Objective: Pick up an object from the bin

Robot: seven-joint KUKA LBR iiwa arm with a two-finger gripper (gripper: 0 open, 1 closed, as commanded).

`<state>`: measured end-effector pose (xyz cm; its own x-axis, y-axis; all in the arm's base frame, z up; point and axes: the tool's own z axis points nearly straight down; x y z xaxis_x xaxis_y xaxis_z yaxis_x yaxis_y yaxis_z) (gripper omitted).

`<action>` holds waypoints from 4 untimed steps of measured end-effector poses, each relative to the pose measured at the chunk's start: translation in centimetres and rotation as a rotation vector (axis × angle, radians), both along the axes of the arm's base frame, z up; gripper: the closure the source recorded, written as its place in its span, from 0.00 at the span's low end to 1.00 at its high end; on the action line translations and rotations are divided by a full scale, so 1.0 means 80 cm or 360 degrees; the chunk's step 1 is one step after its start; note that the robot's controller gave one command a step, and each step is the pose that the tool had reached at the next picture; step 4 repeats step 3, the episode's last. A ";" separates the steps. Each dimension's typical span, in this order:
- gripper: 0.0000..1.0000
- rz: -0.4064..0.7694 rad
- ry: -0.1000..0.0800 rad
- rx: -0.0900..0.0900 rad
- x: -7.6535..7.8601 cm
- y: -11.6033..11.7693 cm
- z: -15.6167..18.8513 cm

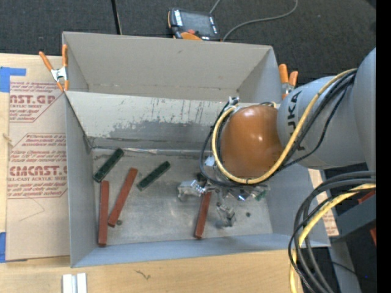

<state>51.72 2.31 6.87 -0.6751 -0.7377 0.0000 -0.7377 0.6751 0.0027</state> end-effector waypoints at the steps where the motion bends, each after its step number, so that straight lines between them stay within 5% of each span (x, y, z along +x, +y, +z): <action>1: 1.00 -0.0001 -0.0002 0.0001 0.001 0.000 0.001; 2: 1.00 -0.0098 -0.0003 -0.0001 0.001 -0.048 0.001; 3: 1.00 0.0048 -0.0015 -0.0003 -0.014 -0.059 0.166; 4: 1.00 0.0048 -0.0015 -0.0003 -0.014 -0.059 0.166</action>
Offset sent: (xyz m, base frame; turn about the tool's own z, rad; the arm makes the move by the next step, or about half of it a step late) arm 0.0000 0.0000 0.0000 0.0000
